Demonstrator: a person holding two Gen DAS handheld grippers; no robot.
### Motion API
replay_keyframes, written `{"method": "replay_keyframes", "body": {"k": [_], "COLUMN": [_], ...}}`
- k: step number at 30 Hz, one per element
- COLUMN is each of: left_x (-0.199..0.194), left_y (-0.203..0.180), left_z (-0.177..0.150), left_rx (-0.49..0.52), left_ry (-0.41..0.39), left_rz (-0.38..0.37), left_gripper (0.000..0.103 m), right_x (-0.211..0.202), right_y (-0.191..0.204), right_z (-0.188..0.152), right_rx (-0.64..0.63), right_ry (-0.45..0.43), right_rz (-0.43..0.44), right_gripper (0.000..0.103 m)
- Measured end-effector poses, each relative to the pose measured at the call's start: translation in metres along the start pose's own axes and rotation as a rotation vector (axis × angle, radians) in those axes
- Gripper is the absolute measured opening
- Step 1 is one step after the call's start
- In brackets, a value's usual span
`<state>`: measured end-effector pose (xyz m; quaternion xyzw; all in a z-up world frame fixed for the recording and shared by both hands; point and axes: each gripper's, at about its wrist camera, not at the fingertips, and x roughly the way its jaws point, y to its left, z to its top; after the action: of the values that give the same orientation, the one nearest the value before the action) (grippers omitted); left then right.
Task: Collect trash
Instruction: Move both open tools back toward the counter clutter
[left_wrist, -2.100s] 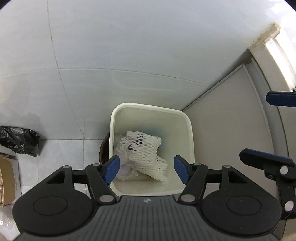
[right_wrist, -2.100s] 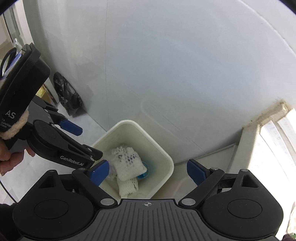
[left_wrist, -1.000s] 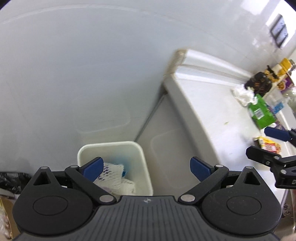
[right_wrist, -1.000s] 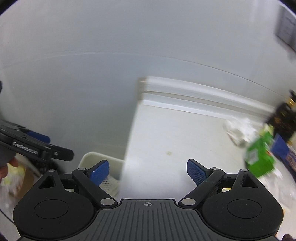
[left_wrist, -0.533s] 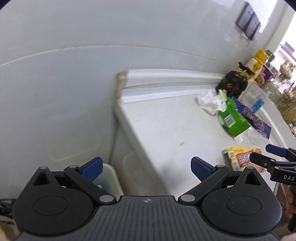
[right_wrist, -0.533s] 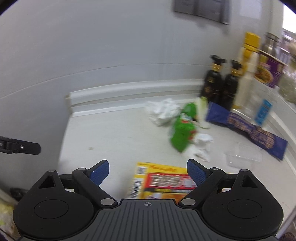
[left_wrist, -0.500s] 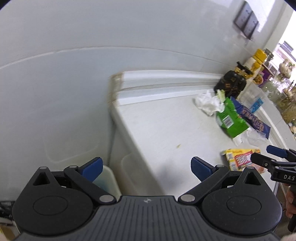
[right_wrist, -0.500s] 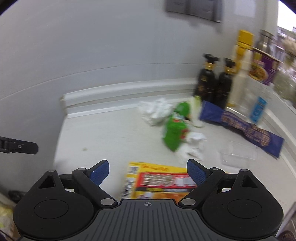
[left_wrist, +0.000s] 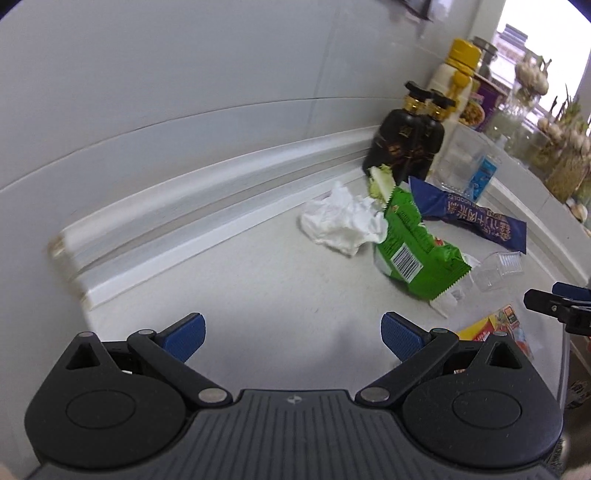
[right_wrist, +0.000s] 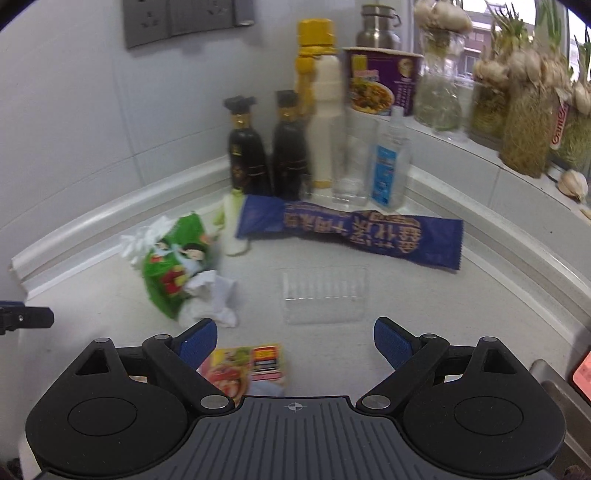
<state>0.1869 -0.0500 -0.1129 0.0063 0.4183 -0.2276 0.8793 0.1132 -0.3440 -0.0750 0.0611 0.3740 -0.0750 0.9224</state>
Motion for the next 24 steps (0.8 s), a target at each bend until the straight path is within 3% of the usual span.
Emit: {"method": "replay_keyframes", "body": {"k": [9, 20, 24], "left_x": [0.044, 0.068, 0.076], "left_y": [-0.008, -0.009, -0.013], "left_z": [0.024, 0.043, 0.046], "left_rx": [0.077, 0.109, 0.122], "left_ry": [-0.03, -0.057, -0.045], "left_rz": [-0.027, -0.081, -0.096], "left_gripper": [0.098, 0.082, 0.07], "right_x": [0.033, 0.062, 0.067], "right_y": [-0.016, -0.019, -0.019], "right_z": [0.003, 0.015, 0.016], "right_rx": [0.029, 0.035, 0.035], "right_ry": [0.026, 0.035, 0.033], "right_rz": [-0.007, 0.018, 0.023], "right_gripper": [0.095, 0.095, 0.095]}}
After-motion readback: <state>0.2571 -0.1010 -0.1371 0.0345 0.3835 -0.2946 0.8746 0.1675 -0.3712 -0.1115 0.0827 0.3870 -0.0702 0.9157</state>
